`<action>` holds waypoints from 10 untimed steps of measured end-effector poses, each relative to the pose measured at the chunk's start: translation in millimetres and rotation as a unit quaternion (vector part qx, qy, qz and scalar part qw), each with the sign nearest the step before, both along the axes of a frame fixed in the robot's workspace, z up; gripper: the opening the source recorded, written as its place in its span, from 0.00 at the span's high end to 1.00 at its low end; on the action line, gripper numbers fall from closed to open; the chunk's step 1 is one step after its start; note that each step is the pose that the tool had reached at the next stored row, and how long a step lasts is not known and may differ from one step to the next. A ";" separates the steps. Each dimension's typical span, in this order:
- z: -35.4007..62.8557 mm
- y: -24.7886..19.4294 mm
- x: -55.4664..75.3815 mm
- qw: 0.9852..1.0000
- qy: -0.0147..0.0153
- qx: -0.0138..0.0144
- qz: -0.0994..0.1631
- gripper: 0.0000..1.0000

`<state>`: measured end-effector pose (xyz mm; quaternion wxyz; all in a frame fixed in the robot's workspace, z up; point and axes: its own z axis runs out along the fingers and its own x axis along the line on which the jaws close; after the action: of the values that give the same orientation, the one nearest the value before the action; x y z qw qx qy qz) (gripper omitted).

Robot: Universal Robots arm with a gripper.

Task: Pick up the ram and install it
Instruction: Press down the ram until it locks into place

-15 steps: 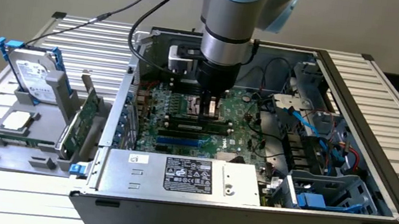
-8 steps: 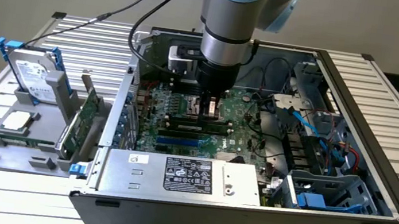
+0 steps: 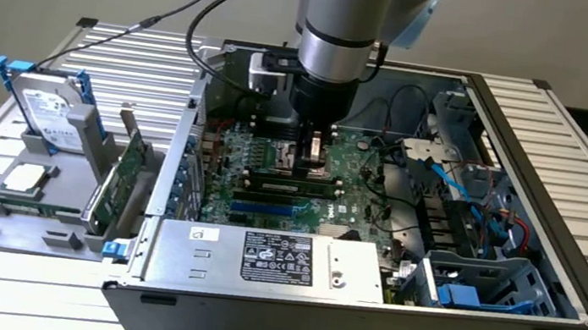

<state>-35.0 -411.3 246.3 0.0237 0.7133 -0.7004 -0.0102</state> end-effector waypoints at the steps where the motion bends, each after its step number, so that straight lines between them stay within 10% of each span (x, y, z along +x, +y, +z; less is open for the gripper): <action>1: 0.0 0.0 0.0 1.000 0.000 0.000 0.000 0.89; 10: 1.1 0.0 0.0 1.000 0.000 0.000 0.000 0.89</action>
<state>-35.0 -411.3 247.4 0.0237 0.7133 -0.7004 -0.0102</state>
